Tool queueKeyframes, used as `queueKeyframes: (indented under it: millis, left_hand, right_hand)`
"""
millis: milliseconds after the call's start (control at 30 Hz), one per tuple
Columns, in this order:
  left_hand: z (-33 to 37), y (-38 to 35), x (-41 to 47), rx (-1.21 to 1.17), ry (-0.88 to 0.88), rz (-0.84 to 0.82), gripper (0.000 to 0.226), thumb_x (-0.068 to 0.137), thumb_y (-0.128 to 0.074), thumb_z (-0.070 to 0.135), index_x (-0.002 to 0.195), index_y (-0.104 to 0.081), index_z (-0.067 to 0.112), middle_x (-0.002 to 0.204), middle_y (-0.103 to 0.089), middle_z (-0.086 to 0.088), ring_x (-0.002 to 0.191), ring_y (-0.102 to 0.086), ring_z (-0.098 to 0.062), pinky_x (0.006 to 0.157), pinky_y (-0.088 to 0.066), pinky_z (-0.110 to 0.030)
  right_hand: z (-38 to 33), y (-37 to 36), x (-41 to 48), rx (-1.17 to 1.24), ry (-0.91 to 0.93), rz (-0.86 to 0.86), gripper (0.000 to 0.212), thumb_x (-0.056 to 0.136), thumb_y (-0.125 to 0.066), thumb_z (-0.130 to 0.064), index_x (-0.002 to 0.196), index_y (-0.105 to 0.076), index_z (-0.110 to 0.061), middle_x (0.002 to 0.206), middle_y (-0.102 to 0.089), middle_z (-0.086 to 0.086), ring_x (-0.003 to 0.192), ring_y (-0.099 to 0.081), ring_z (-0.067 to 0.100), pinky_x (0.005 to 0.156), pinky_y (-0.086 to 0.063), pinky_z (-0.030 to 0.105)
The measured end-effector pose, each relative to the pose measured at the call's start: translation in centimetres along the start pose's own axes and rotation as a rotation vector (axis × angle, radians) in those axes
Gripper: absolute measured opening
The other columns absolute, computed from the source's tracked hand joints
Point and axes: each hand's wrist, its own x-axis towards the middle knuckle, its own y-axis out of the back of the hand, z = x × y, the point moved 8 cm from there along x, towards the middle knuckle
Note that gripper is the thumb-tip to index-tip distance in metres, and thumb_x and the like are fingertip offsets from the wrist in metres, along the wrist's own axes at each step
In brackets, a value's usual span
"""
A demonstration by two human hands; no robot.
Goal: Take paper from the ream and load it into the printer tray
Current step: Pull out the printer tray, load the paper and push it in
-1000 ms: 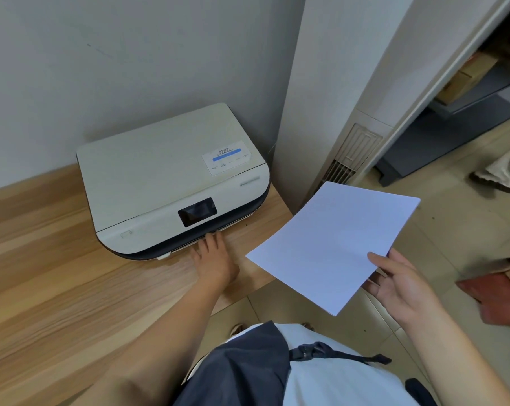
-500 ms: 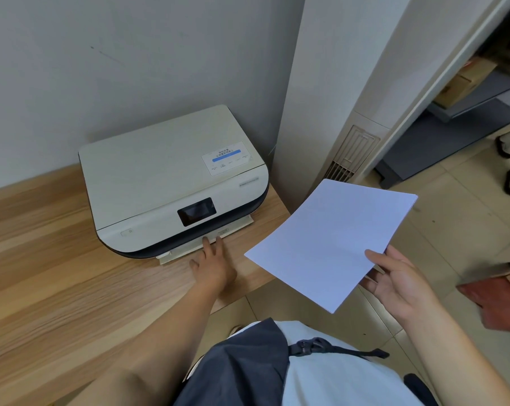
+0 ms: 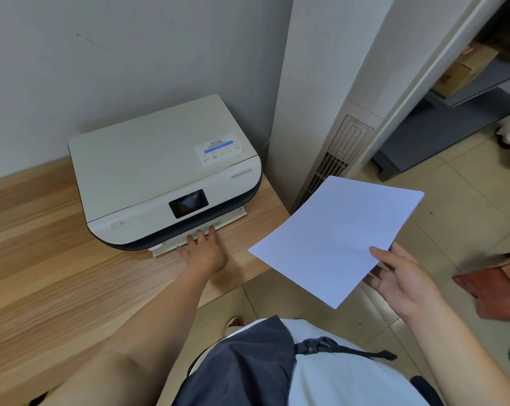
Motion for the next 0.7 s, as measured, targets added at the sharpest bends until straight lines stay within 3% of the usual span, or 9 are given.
queueKeyframes:
  millis: [167, 333, 433, 700]
  left_hand:
    - [0.5, 0.9, 0.1, -0.007, 0.019, -0.048, 0.069, 0.093, -0.038, 0.031, 0.156, -0.010, 0.028, 0.159, -0.020, -0.008, 0.147, -0.017, -0.040, 0.113, -0.022, -0.065]
    - [0.7, 0.5, -0.7, 0.015, 0.028, -0.109, 0.071, 0.093, -0.035, 0.036, 0.157, -0.005, 0.032, 0.162, -0.015, -0.006, 0.148, -0.018, -0.038, 0.114, -0.020, -0.064]
    - [1.1, -0.4, -1.9, 0.021, 0.053, -0.137, 0.067, 0.094, -0.023, 0.042, 0.157, -0.003, 0.034, 0.164, -0.012, -0.005, 0.151, -0.013, -0.037, 0.115, -0.017, -0.063]
    - [2.7, -3.9, -7.4, -0.024, 0.073, -0.173, 0.065, 0.093, -0.032, 0.045, 0.154, -0.013, 0.035, 0.159, -0.020, -0.009, 0.146, -0.023, -0.040, 0.112, -0.026, -0.063]
  right_hand:
    - [0.1, 1.7, -0.1, 0.001, -0.018, 0.004, 0.032, 0.093, -0.054, -0.002, 0.118, -0.066, -0.019, 0.110, -0.075, 0.000, 0.102, -0.066, 0.026, 0.069, -0.062, 0.034]
    - [-0.5, 3.8, 0.5, -0.011, -0.034, 0.004, 0.035, 0.093, -0.054, -0.002, 0.122, -0.064, -0.019, 0.117, -0.072, 0.001, 0.106, -0.065, 0.027, 0.078, -0.061, 0.039]
    - [-0.8, 4.5, 1.0, -0.031, -0.044, -0.033, 0.038, 0.094, -0.052, -0.002, 0.127, -0.061, -0.018, 0.123, -0.070, 0.002, 0.111, -0.063, 0.027, 0.086, -0.055, 0.043]
    - [-0.3, 5.0, 2.6, -0.065, -0.120, -0.132, 0.037, 0.094, -0.053, -0.003, 0.126, -0.061, -0.019, 0.124, -0.068, 0.003, 0.114, -0.062, 0.027, 0.085, -0.052, 0.041]
